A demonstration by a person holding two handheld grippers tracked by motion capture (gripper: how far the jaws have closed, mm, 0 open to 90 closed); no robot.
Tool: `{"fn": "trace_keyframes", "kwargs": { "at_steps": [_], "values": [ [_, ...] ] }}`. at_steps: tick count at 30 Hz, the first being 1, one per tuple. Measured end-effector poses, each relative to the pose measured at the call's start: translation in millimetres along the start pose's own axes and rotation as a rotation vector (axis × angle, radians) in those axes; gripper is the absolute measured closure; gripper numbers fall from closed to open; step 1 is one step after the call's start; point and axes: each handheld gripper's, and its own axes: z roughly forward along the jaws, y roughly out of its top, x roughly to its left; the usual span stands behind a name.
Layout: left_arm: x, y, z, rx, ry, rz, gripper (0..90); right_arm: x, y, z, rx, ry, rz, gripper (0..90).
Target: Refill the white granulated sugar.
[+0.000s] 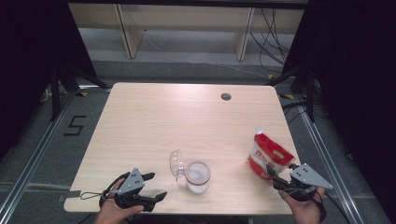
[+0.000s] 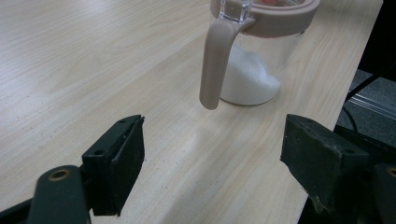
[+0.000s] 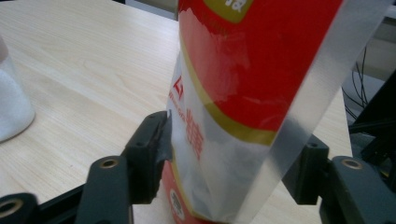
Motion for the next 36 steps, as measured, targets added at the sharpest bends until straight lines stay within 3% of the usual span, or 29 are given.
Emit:
{"fn": "trace_keyframes", "kwargs": {
  "at_steps": [1, 4, 6, 8, 14, 17, 19, 26, 34, 36],
  "values": [
    [-1.1, 0.2, 0.8, -0.012, -0.004, -0.028, 21.1, 1.0, -0.9, -0.4, -0.003, -0.007, 0.003, 38.8],
    [3.0, 2.8, -0.6, -0.014, -0.007, 0.018, 21.0, 3.6, -0.9, -5.4, -0.004, -0.037, -0.019, 37.4],
    [1.4, 1.9, -0.5, -0.01, 0.001, -0.031, 21.0, 6.1, -0.7, -10.1, -0.001, -0.032, 0.017, 36.2],
    [2.8, 2.4, -0.8, -0.008, -0.003, -0.021, 21.0, 8.1, -2.6, -12.5, 0.001, -0.05, 0.024, 34.9],
    [2.2, 2.2, 0.0, -0.01, -0.003, -0.054, 21.1, 11.1, -7.0, -17.6, 0.019, -0.049, 0.039, 32.0],
    [4.6, 3.3, -1.9, -0.005, 0.003, -0.013, 21.1, 11.5, -8.3, -19.1, 0.02, -0.036, 0.065, 30.4],
    [2.6, 3.7, -2.0, -0.014, 0.005, -0.054, 21.1, 13.5, -9.1, -19.1, 0.024, -0.026, 0.056, 29.9],
    [0.7, 5.7, -4.4, -0.014, 0.013, -0.054, 21.7, 14.0, -12.8, -19.6, 0.031, -0.026, 0.037, 29.0],
    [-0.7, 8.6, -5.3, -0.028, 0.02, -0.052, 21.9, 18.9, -21.1, -26.2, 0.064, 0.016, 0.075, 24.3],
    [-0.3, 8.9, -5.2, -0.04, 0.022, -0.064, 21.9, 20.7, -23.5, -26.2, 0.077, 0.02, 0.042, 23.3]
  ]
}}
